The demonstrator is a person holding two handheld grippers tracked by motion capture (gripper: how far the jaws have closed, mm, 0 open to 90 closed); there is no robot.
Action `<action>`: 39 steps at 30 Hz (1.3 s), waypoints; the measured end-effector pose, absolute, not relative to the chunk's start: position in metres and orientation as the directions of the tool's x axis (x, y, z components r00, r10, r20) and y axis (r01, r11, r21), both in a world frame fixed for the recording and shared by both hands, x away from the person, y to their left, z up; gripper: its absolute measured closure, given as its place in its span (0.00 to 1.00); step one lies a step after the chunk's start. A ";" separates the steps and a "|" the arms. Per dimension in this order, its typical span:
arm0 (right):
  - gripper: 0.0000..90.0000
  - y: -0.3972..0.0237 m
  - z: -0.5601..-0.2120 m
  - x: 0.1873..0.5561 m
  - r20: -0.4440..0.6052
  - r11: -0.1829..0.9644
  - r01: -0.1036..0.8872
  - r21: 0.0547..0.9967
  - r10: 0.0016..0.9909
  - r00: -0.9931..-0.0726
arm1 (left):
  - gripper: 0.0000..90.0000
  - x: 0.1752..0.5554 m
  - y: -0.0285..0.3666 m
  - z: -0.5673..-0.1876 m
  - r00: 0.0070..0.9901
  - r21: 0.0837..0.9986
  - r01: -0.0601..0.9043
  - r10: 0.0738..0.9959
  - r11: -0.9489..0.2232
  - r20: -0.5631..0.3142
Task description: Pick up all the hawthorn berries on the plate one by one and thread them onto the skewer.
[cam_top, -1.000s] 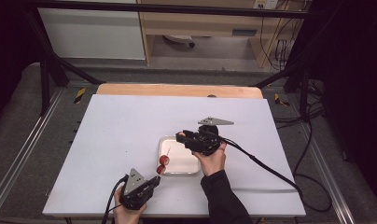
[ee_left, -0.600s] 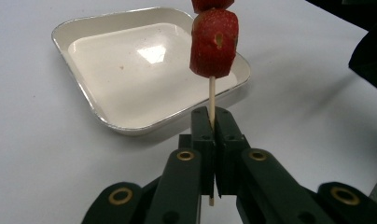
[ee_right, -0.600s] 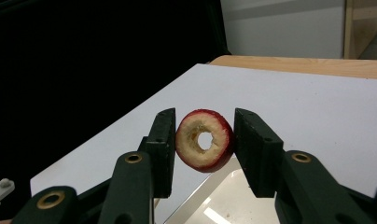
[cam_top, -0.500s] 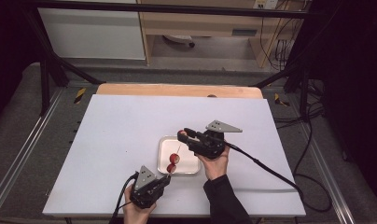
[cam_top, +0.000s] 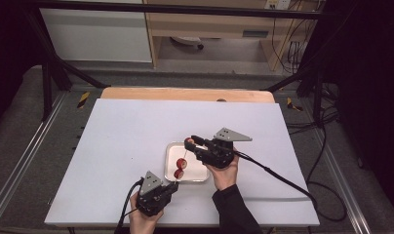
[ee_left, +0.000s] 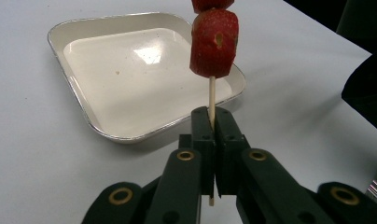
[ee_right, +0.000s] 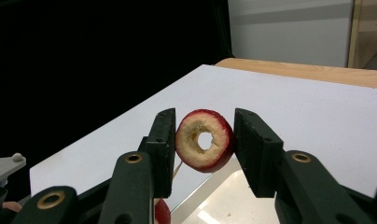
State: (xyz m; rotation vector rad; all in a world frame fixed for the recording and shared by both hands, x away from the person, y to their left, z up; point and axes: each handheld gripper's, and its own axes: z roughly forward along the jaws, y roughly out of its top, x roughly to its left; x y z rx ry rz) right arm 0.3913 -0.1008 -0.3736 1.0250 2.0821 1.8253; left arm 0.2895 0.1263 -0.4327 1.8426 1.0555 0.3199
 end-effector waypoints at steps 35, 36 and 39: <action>0.67 -0.093 -0.385 0.383 0.253 0.050 0.353 0.934 0.605 -0.755 | 0.98 0.291 0.123 -0.435 0.565 0.815 0.562 0.786 -0.142 -0.253; 0.67 -0.093 -0.386 0.383 0.249 0.055 0.353 0.934 0.608 -0.754 | 0.98 0.290 0.124 -0.434 0.566 0.821 0.554 0.786 -0.140 -0.249; 0.68 -0.091 -0.390 0.382 0.267 0.079 0.385 0.920 0.594 -0.759 | 0.98 0.291 0.125 -0.431 0.563 0.830 0.542 0.790 -0.133 -0.241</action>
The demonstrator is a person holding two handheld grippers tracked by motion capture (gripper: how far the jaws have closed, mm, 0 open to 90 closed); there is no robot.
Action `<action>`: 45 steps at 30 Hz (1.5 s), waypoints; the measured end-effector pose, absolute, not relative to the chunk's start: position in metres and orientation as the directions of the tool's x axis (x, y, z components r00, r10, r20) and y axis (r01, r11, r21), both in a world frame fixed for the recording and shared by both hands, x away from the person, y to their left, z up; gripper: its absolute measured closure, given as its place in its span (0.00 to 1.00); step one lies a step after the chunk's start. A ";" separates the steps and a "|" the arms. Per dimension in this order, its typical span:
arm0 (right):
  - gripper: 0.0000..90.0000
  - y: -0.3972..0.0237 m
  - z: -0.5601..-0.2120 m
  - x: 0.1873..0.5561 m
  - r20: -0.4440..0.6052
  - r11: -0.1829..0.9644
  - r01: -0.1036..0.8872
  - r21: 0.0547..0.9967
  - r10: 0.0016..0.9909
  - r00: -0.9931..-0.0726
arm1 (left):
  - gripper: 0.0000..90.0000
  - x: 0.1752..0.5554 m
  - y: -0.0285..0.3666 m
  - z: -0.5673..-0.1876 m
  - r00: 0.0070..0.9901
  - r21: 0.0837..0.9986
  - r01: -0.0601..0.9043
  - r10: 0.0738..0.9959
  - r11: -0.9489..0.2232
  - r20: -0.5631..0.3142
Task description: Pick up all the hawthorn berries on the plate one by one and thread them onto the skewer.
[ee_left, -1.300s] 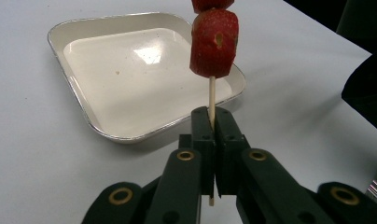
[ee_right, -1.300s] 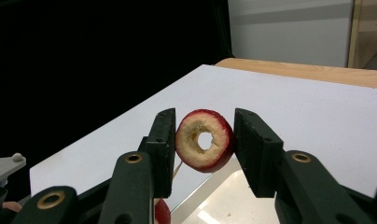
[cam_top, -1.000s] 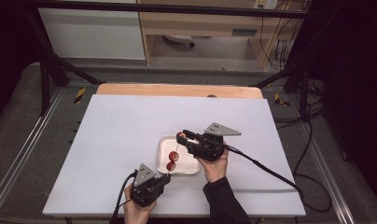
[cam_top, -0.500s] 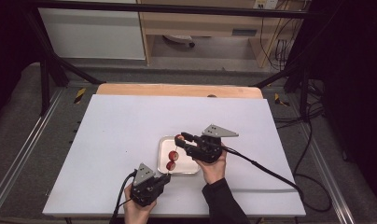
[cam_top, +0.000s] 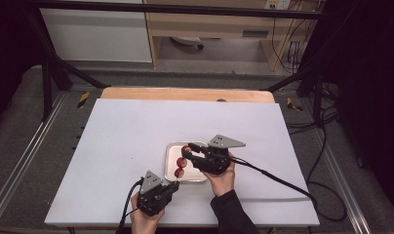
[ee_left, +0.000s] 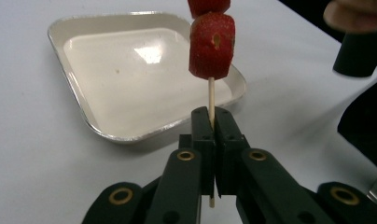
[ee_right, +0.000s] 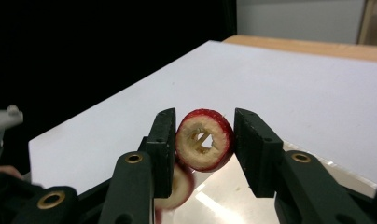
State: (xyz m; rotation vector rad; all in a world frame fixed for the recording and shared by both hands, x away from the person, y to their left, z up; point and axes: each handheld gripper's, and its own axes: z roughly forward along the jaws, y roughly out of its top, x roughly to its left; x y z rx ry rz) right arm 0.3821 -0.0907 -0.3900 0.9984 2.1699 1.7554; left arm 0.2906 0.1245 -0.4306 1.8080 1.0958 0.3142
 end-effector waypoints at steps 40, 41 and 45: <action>0.03 -0.172 -0.414 0.387 0.175 0.312 0.472 0.824 0.653 -0.737 | 0.98 0.304 0.149 -0.425 0.578 0.826 0.519 0.803 -0.222 -0.148; 0.03 -0.175 -0.416 0.386 0.168 0.318 0.471 0.823 0.656 -0.736 | 0.98 0.305 0.149 -0.424 0.580 0.826 0.518 0.802 -0.224 -0.146; 0.01 -0.188 -0.422 0.382 0.152 0.331 0.474 0.816 0.668 -0.728 | 0.98 0.308 0.149 -0.423 0.588 0.822 0.518 0.797 -0.236 -0.141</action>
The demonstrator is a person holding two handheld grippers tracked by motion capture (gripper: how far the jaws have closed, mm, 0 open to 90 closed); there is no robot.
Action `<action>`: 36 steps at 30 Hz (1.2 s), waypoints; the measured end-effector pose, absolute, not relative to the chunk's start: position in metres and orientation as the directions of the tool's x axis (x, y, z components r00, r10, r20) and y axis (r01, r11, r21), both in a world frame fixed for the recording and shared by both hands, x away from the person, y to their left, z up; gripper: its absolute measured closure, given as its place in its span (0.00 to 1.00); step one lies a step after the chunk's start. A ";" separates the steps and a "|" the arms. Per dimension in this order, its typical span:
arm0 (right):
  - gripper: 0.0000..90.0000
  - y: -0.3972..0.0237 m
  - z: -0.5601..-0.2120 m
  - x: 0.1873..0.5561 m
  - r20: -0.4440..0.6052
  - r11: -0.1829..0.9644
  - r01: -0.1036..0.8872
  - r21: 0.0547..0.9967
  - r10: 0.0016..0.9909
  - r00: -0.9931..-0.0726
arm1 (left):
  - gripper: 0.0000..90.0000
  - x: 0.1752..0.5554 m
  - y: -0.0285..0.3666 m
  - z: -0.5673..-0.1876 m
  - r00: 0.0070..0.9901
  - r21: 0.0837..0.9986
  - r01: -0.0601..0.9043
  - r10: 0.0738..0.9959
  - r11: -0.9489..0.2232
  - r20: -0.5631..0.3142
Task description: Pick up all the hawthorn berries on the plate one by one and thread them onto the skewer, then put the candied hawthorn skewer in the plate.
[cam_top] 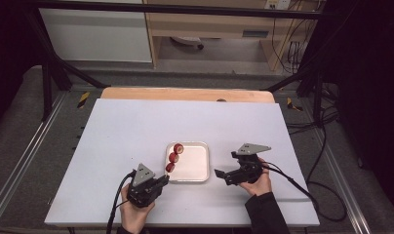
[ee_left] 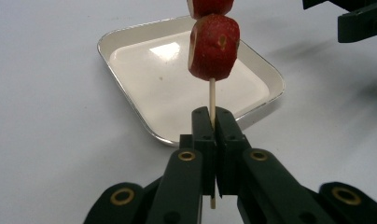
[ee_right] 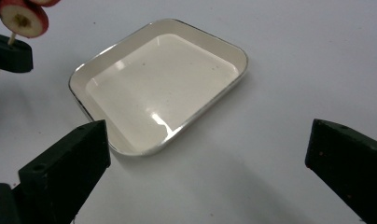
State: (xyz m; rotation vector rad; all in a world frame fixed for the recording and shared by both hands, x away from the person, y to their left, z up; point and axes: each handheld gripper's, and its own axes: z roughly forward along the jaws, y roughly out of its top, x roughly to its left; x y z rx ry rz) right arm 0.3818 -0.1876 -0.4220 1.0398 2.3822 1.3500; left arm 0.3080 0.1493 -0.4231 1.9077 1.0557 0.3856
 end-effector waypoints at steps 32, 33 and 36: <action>0.01 -0.243 -0.447 0.359 0.120 0.344 0.477 0.809 0.698 -0.706 | 0.98 0.353 0.122 -0.398 0.609 0.770 0.542 0.789 -0.337 -0.083; 0.01 -0.244 -0.447 0.359 0.117 0.347 0.475 0.809 0.697 -0.708 | 0.98 0.355 0.120 -0.399 0.608 0.764 0.550 0.789 -0.337 -0.090; 0.01 -0.244 -0.447 0.358 0.118 0.343 0.476 0.810 0.700 -0.705 | 0.98 0.361 0.113 -0.402 0.602 0.743 0.569 0.794 -0.353 -0.084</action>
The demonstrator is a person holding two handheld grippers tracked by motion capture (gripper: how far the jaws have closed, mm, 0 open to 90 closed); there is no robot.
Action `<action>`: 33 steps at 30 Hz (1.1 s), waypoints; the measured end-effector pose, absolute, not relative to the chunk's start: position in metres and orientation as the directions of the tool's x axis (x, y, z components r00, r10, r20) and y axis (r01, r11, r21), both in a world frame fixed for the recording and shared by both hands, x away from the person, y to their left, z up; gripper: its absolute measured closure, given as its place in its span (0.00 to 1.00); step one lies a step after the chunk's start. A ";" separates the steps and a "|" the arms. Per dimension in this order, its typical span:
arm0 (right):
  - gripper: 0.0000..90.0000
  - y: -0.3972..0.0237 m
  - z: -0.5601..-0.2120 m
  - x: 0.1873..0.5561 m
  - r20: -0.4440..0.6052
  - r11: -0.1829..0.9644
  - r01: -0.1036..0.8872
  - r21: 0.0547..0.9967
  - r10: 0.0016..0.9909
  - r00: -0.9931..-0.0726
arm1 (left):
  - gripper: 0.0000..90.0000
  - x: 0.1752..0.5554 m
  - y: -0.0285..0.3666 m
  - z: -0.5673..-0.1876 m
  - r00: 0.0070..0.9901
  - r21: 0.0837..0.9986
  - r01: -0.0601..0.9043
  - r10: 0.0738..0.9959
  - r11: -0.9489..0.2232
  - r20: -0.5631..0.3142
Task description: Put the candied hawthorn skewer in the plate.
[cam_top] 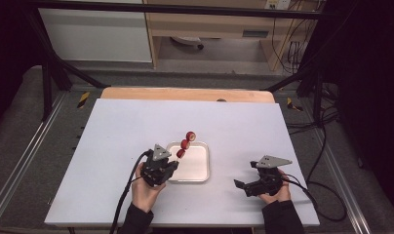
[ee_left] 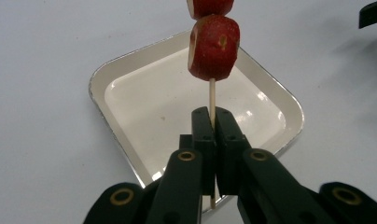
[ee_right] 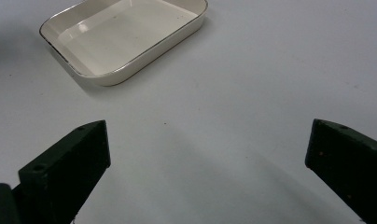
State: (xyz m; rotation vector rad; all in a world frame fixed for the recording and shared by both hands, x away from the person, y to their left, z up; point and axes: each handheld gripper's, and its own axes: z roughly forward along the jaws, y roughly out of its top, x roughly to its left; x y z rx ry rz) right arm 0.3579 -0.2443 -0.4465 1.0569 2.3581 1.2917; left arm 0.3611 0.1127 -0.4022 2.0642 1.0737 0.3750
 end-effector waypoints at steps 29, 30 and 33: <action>0.01 -0.243 -0.451 0.358 0.116 0.361 0.485 0.797 0.697 -0.708 | 0.97 0.376 0.090 -0.434 0.581 0.594 0.661 0.814 -0.458 -0.020; 0.01 -0.243 -0.451 0.358 0.116 0.360 0.486 0.797 0.697 -0.707 | 0.97 0.376 0.090 -0.434 0.581 0.595 0.660 0.813 -0.458 -0.018; 0.01 -0.243 -0.451 0.358 0.117 0.360 0.486 0.797 0.697 -0.707 | 0.95 0.375 0.093 -0.431 0.589 0.604 0.648 0.808 -0.464 -0.011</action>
